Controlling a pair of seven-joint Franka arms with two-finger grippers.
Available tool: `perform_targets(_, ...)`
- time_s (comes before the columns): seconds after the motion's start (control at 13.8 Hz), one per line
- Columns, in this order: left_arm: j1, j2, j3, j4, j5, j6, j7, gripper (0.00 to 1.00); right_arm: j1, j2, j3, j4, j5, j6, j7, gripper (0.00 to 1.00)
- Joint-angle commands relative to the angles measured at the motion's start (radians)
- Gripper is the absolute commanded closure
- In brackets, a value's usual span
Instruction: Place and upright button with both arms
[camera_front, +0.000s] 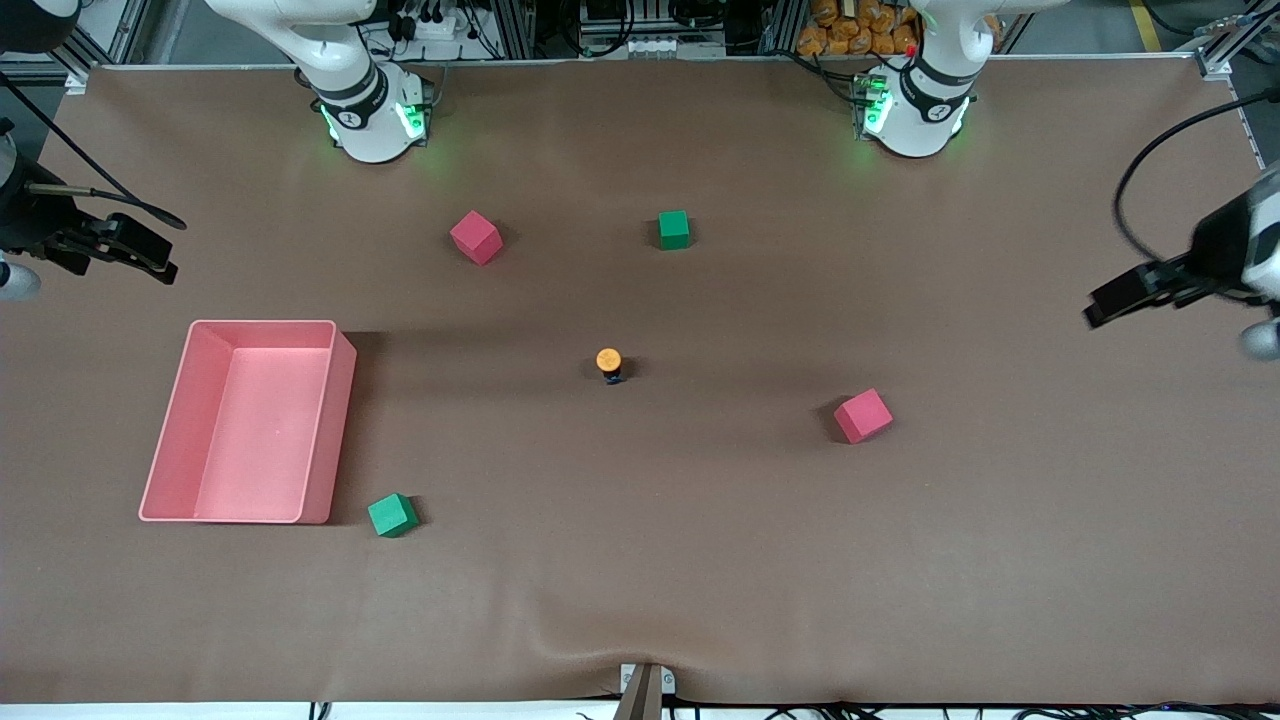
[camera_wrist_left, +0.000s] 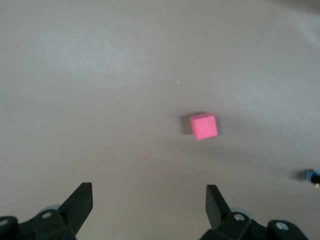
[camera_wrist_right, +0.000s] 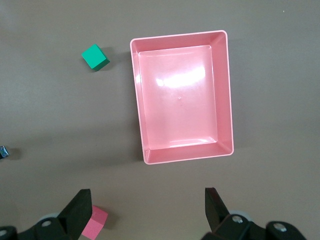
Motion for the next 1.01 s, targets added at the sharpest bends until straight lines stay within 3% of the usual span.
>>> perform_targets(0.0, -0.028, -0.137, 0.023, -0.170, -0.023, 0.014, 0.040, 0.00, -0.014, -0.002, 0.010, 0.006, -0.003, -0.011, -0.007, 0.00)
perform_targets(0.22, -0.090, -0.191, 0.045, -0.230, -0.011, 0.014, 0.032, 0.00, -0.014, -0.002, 0.010, 0.006, 0.003, -0.009, -0.008, 0.00)
perform_targets(0.94, -0.121, -0.191, 0.050, -0.135, 0.073, -0.058, 0.040, 0.00, -0.014, -0.001, 0.010, 0.006, 0.003, -0.009, -0.007, 0.00)
